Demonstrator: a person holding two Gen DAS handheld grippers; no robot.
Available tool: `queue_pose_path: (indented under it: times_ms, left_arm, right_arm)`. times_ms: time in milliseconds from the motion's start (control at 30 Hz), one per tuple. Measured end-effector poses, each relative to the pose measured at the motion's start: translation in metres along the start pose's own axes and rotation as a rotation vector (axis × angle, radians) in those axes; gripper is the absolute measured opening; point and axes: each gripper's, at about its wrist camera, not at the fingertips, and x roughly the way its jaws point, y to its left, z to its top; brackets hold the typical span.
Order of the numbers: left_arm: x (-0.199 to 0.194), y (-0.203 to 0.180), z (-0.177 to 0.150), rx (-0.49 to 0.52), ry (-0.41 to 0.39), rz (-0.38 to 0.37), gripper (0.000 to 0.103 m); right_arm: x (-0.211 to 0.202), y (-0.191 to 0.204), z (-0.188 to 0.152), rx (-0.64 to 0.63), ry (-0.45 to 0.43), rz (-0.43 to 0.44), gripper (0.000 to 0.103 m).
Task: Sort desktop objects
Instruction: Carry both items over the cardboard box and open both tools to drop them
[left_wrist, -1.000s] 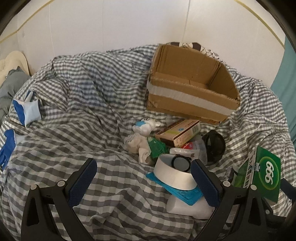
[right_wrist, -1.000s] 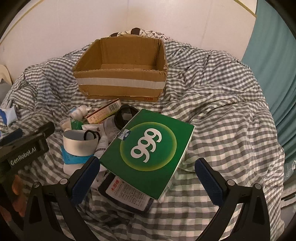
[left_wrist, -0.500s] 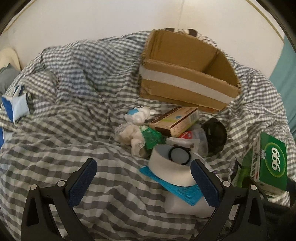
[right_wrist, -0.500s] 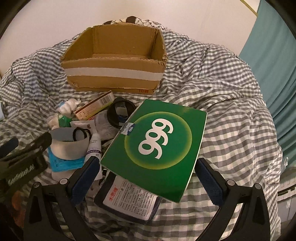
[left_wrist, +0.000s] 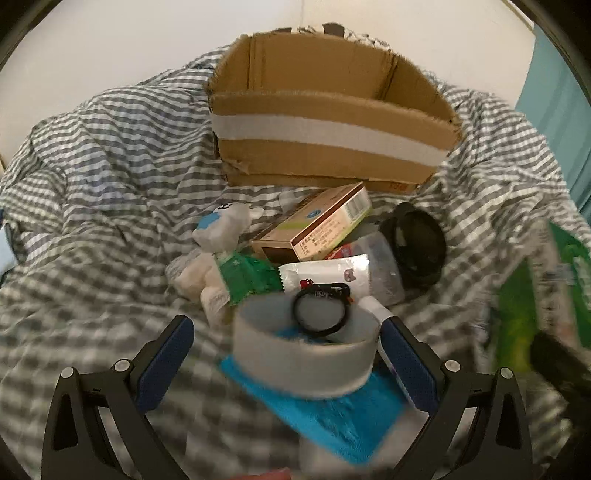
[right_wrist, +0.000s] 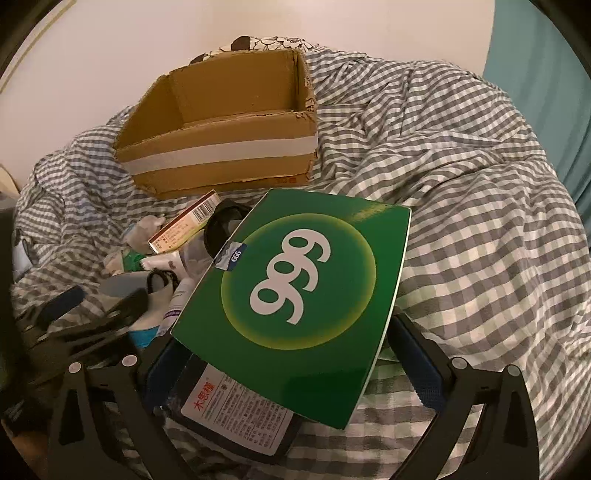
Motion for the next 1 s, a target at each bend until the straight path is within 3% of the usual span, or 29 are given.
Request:
queue_pose_path:
  times_ms: [167, 333, 500, 700, 1000]
  left_arm:
    - [0.013, 0.0, -0.009, 0.039, 0.065, -0.043, 0.088]
    - [-0.002, -0.001, -0.01, 0.073, 0.052, -0.07, 0.086]
    - [-0.038, 0.001, -0.002, 0.077, -0.037, -0.148, 0.086]
    - [-0.095, 0.002, 0.02, 0.076, -0.219, -0.251, 0.086]
    - [-0.131, 0.006, 0.061, 0.051, -0.313, -0.275, 0.086]
  right_arm:
    - [-0.004, -0.007, 0.001, 0.01, -0.01, 0.036, 0.1]
    - [-0.01, -0.008, 0.001, 0.006, -0.027, 0.044, 0.098]
    - [-0.025, -0.007, 0.002, -0.03, -0.08, 0.028, 0.092]
    - [-0.044, -0.001, 0.004, -0.081, -0.146, 0.032, 0.088]
    - [-0.079, 0.011, 0.035, -0.148, -0.247, 0.093, 0.086]
